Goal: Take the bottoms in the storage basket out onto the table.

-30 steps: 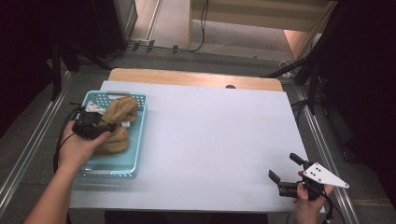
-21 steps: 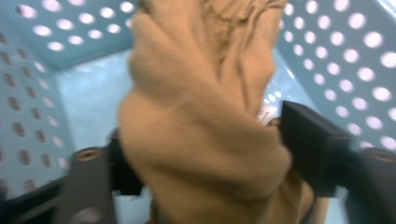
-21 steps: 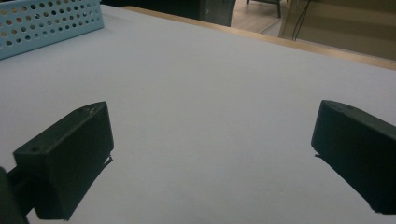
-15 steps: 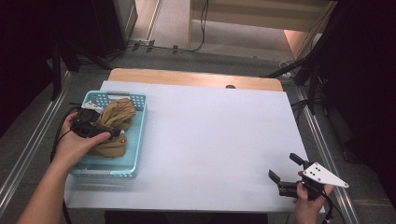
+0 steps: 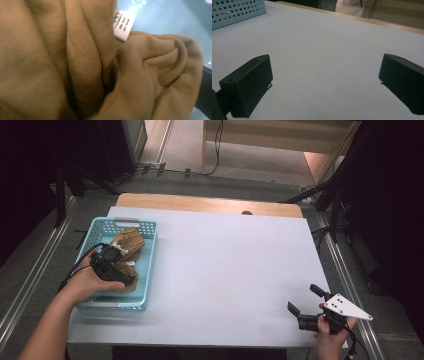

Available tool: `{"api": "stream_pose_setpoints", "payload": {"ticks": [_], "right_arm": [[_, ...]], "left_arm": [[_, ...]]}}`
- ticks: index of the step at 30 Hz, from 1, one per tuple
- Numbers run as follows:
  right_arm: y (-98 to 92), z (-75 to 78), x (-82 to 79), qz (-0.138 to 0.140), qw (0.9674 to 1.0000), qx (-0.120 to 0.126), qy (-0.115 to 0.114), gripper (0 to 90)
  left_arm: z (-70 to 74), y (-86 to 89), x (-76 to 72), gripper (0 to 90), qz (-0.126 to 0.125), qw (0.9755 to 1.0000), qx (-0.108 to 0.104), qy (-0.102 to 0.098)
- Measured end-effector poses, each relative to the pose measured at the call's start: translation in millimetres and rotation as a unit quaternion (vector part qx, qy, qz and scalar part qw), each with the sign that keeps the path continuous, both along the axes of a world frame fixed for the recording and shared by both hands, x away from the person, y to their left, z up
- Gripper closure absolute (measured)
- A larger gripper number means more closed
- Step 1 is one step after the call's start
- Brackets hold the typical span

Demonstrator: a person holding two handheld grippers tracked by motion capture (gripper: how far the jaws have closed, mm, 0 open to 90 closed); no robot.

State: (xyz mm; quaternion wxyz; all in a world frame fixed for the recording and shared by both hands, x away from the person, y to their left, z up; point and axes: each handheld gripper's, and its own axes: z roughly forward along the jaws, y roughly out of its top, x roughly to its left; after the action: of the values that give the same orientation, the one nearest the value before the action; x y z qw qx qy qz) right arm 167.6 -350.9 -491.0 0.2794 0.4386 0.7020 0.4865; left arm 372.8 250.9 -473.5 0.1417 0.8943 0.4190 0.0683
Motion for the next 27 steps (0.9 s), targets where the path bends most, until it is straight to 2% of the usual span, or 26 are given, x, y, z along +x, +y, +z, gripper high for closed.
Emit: {"api": "stream_pose_setpoints", "payload": {"ticks": [2, 4, 5, 6, 7, 9, 13, 20, 23, 25, 27], "right_arm": [[-0.7, -0.2, 0.3, 0.0, 1.0, 0.0, 0.0, 0.0], [-0.8, -0.4, 0.4, -0.001, 1.0, 0.001, 0.002, 0.0], [-0.8, -0.5, 0.5, -0.001, 1.0, 0.0, 0.003, 0.0], [-0.5, -0.5, 0.6, -0.001, 1.0, 0.0, 0.003, 0.0], [-0.5, -0.5, 0.6, -0.001, 1.0, 0.0, 0.003, 0.0], [0.4, -0.3, 0.5, -0.001, 1.0, 0.0, 0.004, 0.0], [0.7, 0.0, 0.3, -0.001, 1.0, 0.0, 0.003, 0.0], [-1.2, 0.0, 0.3, -0.002, 1.0, 0.003, 0.001, 0.0], [-2.0, 0.3, -0.1, -0.003, 1.0, 0.005, 0.001, 0.0], [-2.8, 0.6, -0.2, -0.004, 1.0, 0.005, -0.001, 0.0], [-3.4, 1.0, -0.7, -0.004, 1.0, 0.005, -0.003, 0.0]], "left_arm": [[0.2, -0.9, 0.7, 0.5, 0.001, 1.0, 0.002, 0.005], [3.4, -2.0, -0.6, 7.6, -0.009, 0.9999, -0.001, 0.004], [5.6, -2.7, -2.1, 15.4, -0.017, 0.9998, -0.006, 0.001], [7.5, -3.4, -3.8, 33.5, -0.024, 0.9996, -0.014, 0.0], [9.5, -3.2, -4.7, 33.5, -0.032, 0.9993, -0.019, 0.002], [10.0, -3.3, -5.6, 51.7, -0.03, 0.9992, -0.025, 0.001], [11.1, -2.0, -4.2, 58.7, -0.023, 0.9993, -0.029, -0.001], [17.1, -0.2, -6.5, 65.7, -0.01, 0.9988, -0.029, -0.038], [25.4, 4.5, -5.9, 65.9, 0.019, 0.996, -0.052, -0.07], [32.9, 7.6, -6.5, 66.0, 0.036, 0.992, -0.075, -0.096], [40.7, 10.2, -7.6, 66.1, 0.05, 0.9867, -0.096, -0.121]]}}
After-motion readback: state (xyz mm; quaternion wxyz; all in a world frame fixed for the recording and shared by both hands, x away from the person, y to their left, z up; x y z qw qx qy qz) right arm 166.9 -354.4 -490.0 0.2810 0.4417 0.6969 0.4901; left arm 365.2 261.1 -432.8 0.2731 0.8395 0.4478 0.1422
